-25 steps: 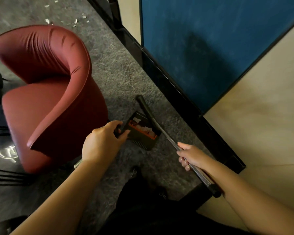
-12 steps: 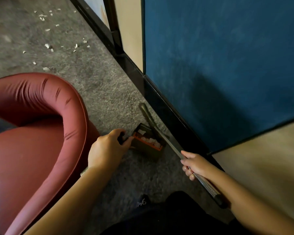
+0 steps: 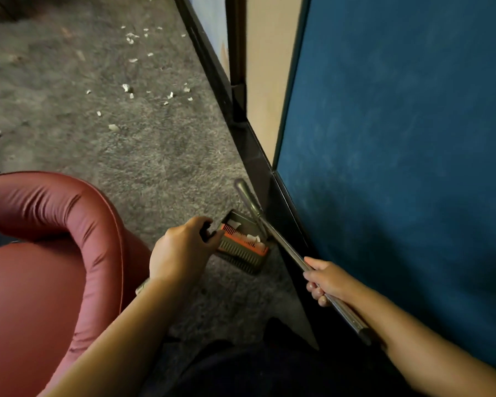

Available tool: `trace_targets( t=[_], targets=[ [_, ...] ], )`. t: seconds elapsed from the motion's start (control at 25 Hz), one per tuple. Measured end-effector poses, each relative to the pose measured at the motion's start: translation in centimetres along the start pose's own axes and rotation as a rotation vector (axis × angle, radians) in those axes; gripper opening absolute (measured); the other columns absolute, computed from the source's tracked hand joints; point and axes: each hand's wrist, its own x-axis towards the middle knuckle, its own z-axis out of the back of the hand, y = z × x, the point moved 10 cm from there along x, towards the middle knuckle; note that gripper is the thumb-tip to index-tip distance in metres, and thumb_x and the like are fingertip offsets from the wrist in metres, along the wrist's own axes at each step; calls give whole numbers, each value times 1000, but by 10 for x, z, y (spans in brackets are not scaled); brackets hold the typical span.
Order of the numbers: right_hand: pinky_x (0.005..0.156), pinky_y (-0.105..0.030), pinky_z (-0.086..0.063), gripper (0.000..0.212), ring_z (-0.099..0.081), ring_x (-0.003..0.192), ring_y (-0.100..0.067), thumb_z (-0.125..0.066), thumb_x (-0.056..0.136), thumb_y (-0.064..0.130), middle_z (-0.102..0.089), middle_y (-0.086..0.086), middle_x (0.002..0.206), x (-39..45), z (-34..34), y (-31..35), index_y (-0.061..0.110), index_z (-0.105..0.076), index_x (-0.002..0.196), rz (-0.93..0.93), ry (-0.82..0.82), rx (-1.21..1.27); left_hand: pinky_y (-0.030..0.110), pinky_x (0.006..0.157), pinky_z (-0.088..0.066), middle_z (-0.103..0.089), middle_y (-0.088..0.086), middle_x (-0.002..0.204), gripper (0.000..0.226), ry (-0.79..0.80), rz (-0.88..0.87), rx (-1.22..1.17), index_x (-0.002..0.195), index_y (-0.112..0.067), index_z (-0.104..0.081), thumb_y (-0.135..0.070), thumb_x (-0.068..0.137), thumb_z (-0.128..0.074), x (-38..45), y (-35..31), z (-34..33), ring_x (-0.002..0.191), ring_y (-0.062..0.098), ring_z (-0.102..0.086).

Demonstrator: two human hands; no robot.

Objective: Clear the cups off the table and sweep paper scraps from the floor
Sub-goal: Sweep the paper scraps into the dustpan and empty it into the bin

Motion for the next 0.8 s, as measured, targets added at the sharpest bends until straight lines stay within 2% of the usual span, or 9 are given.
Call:
trace_targets(
  t=[0.28,0.48,0.8],
  targets=[
    [33,-17,-29,61,-33,34,-5,-41,99,5,-40,-5,61,105,-5,169,23,-18,152,37,72,-119,32,73,-54,-74,-8,90,43,-114,157,-43,110,-37,-66,-63,75,-63,137,33,27,87,20,-69],
    [34,-18,-31,61,-34,35,-6,-42,98,5,-42,-4,61,183,-32,283,23,-18,152,62,108,-196,31,71,-50,-73,-5,92,42,-123,166,-28,110,-35,-66,-62,78,-62,265,53,39,87,22,-68],
    [35,-18,-32,61,-35,36,-6,-42,98,6,-42,-5,64,274,-62,446,23,-18,152,65,152,-239,33,69,-52,-72,-5,89,43,-155,231,0,112,-37,-64,-64,79,-60,443,89,80,83,23,-66]
  ],
)
